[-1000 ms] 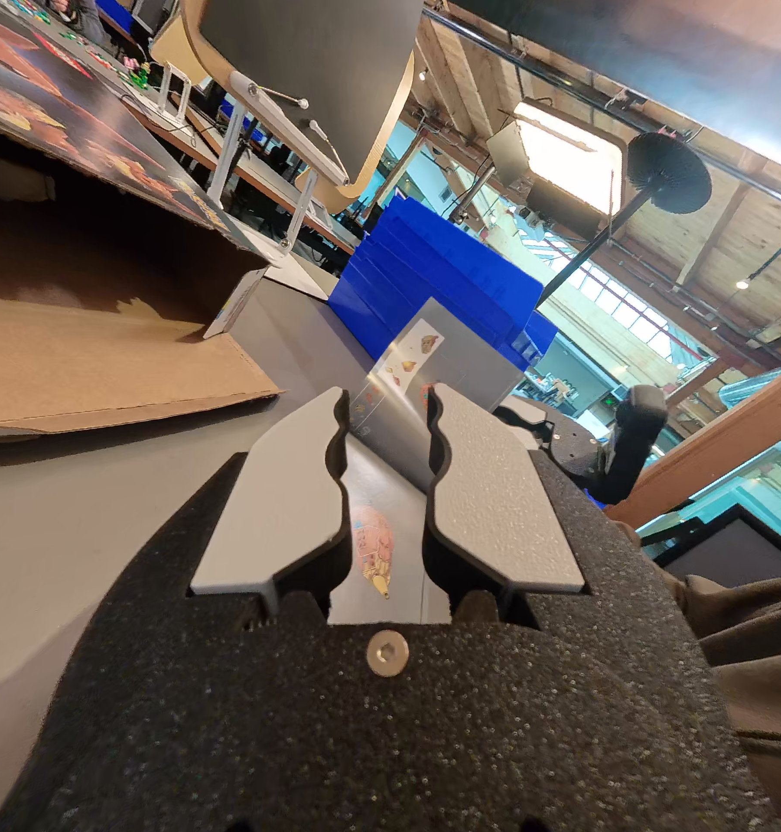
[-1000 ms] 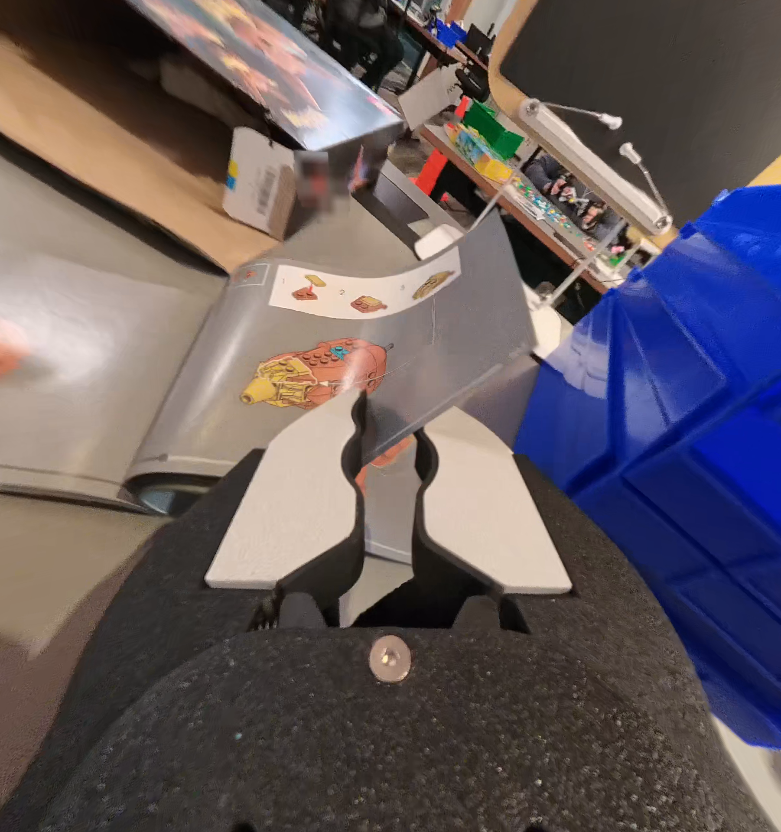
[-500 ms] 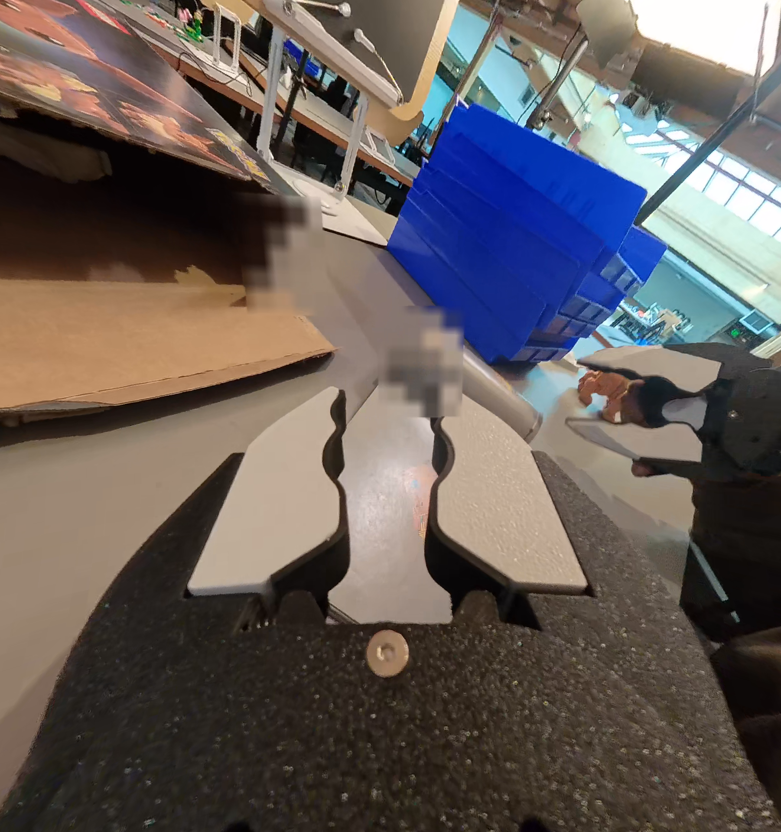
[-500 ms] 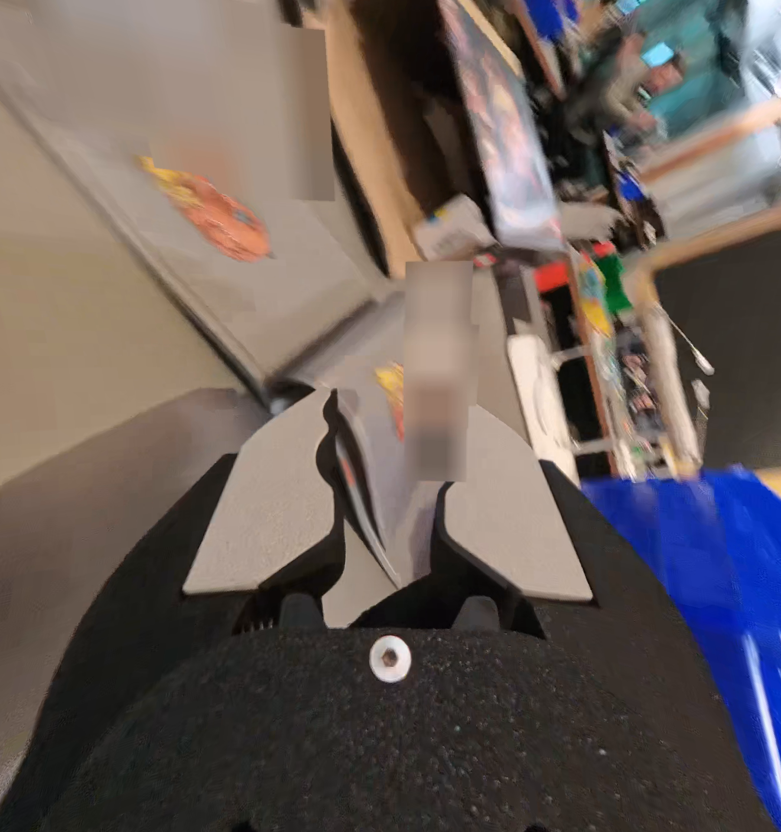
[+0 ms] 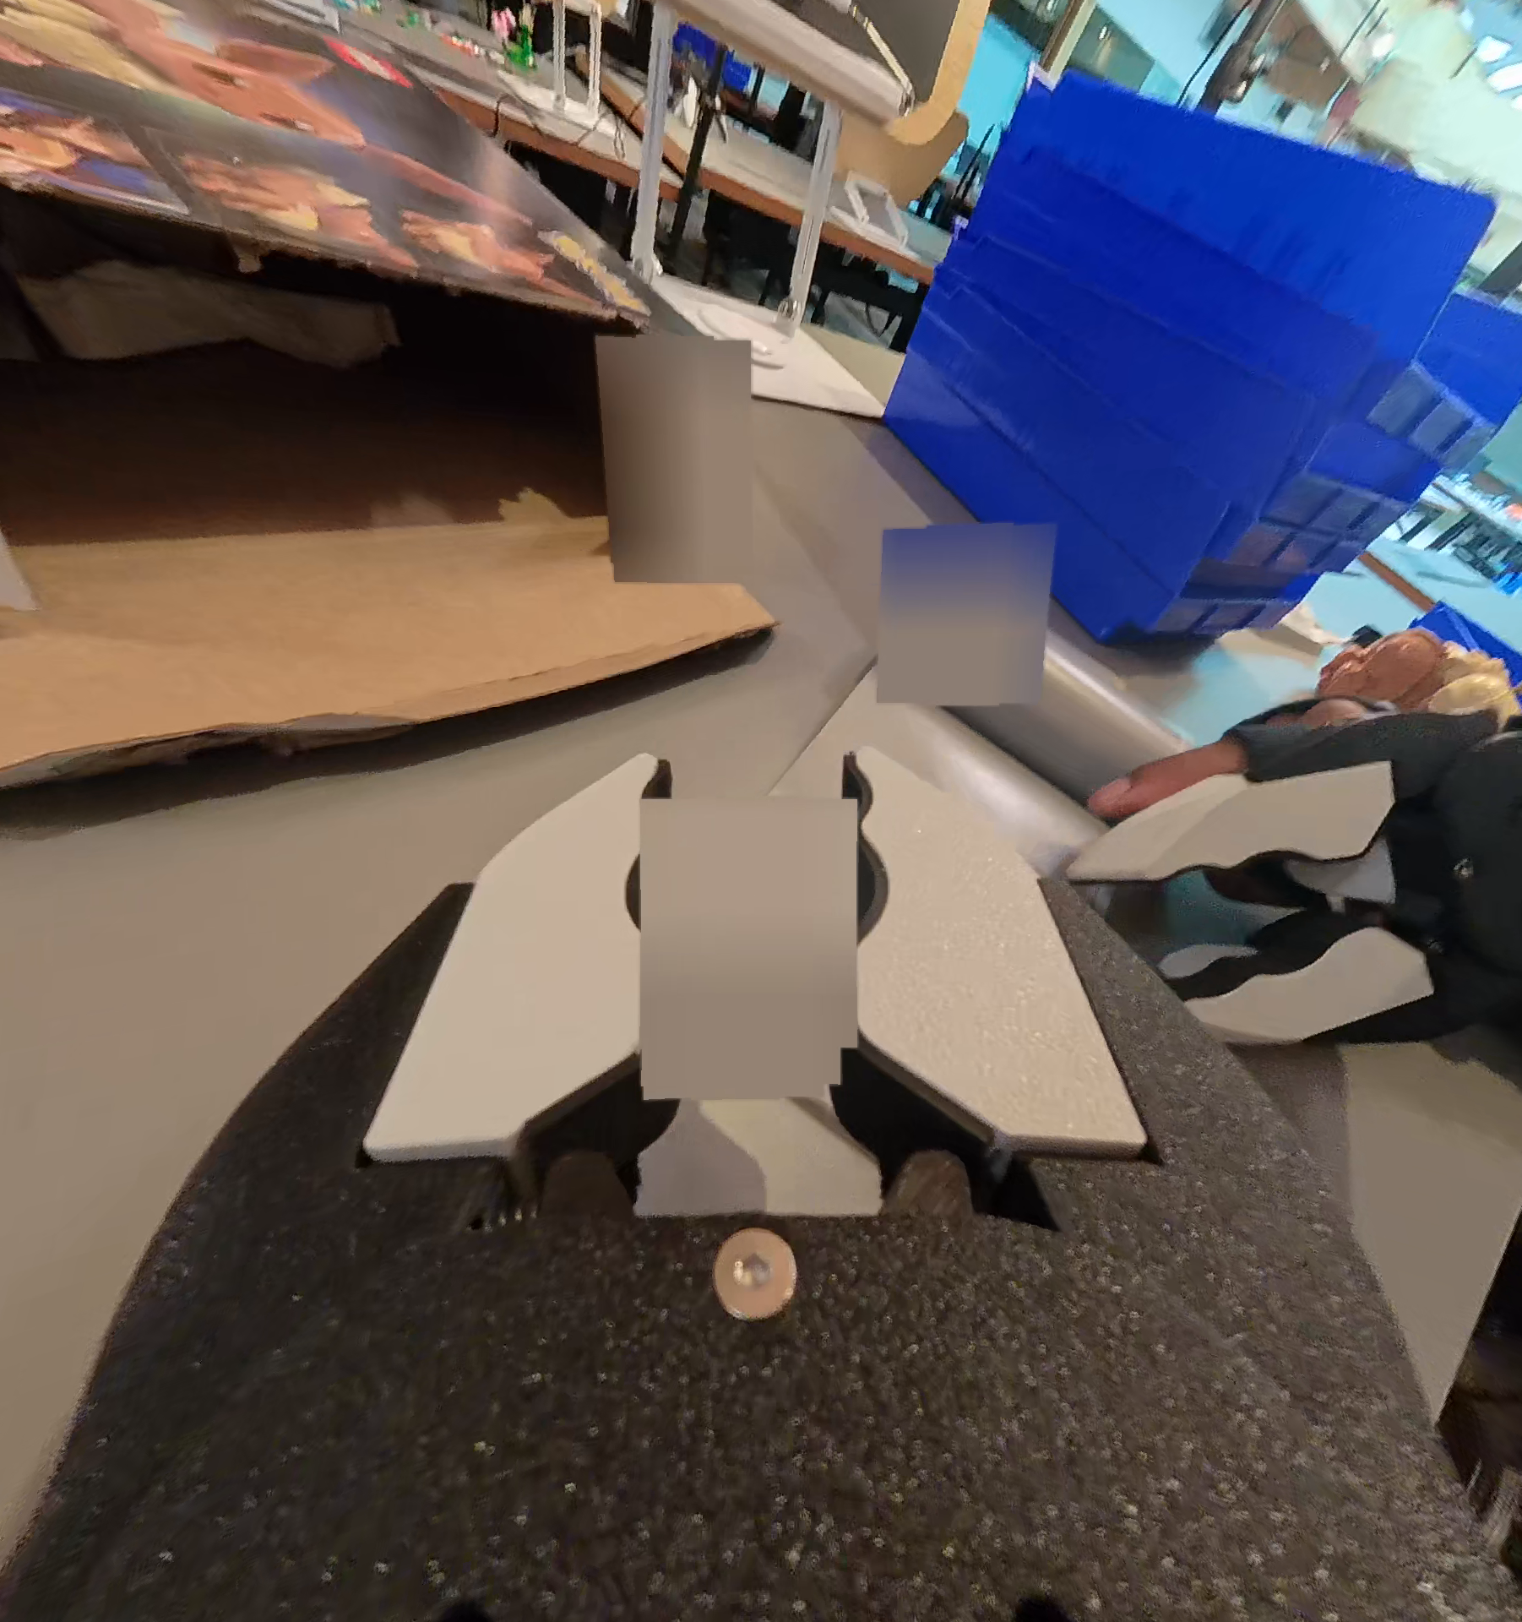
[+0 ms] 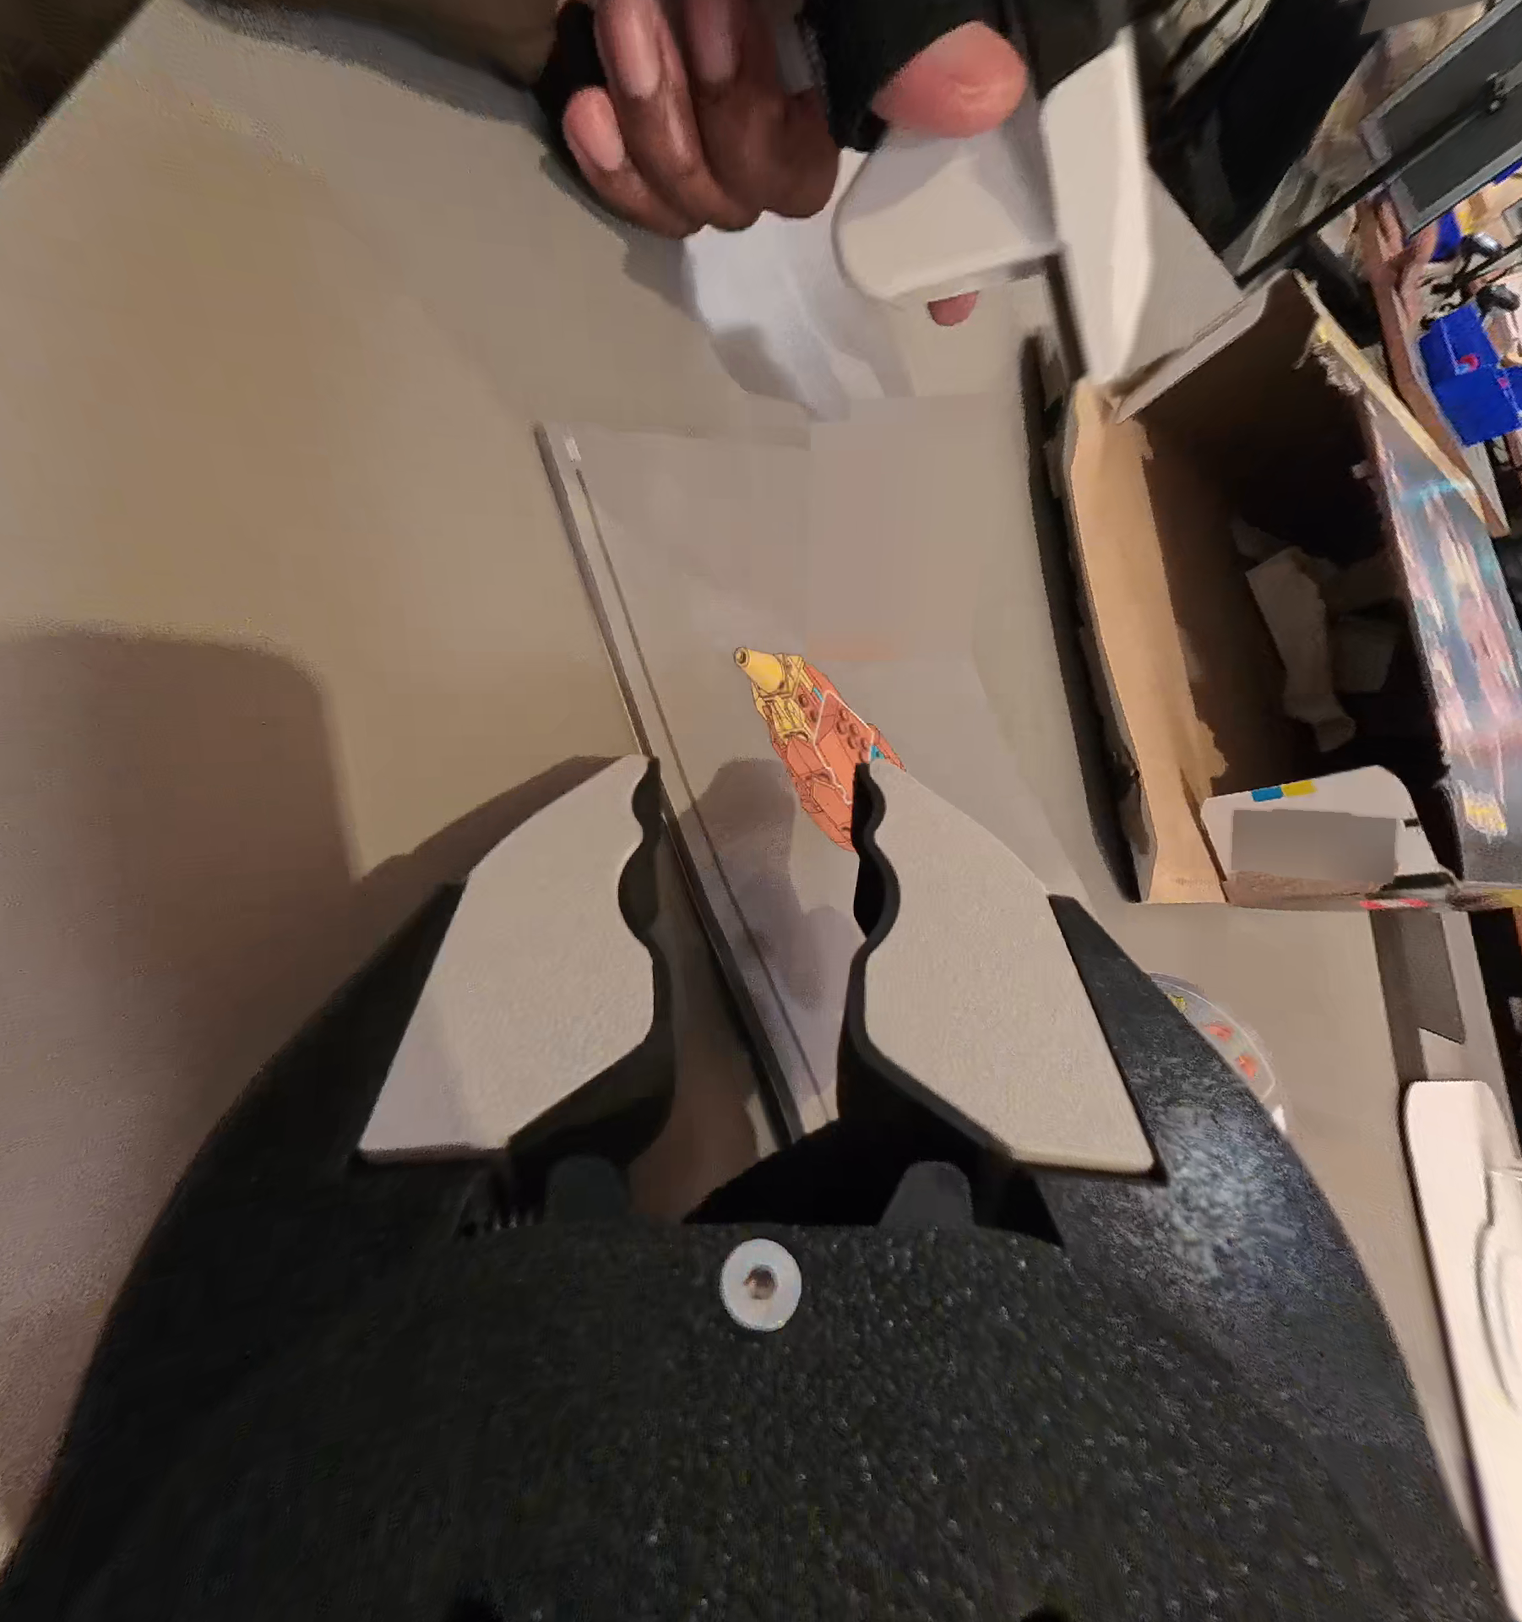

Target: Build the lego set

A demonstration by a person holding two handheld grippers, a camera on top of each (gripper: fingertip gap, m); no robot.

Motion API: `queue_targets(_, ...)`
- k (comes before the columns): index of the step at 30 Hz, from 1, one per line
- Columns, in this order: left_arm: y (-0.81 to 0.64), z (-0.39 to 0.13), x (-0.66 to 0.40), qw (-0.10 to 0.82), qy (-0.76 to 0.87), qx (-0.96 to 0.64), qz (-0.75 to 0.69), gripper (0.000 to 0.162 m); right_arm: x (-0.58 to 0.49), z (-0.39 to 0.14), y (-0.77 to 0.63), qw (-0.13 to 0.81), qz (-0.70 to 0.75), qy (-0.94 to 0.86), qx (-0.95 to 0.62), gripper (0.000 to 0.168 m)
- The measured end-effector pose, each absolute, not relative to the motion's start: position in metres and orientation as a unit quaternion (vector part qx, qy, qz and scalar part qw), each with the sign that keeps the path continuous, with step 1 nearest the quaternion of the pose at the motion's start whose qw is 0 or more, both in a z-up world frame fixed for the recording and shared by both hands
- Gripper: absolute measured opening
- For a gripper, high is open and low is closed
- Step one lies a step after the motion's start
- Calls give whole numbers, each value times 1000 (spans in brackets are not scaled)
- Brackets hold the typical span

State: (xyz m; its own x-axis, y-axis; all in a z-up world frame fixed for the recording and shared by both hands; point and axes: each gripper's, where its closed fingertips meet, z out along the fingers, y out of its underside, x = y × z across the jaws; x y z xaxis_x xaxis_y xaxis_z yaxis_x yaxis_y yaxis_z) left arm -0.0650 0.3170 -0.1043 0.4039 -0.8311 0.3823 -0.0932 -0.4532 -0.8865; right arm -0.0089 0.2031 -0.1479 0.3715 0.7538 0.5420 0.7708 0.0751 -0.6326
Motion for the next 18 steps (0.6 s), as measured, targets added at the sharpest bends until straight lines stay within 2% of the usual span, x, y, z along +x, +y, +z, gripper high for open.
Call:
queue_targets(9, 319, -124, -70, 387, 353, -764, -376, 39, 1, -145, 203, 489, 26, -526, -695, 43)
queue_targets(14, 311, -151, -59, 332, 426, -788, -297, 49, 2, -144, 202, 494, 21, -526, -692, 43)
queue_targets(18, 305, -161, -54, 295, 457, -787, -290, 54, 3, -144, 202, 497, 21, -520, -694, 42)
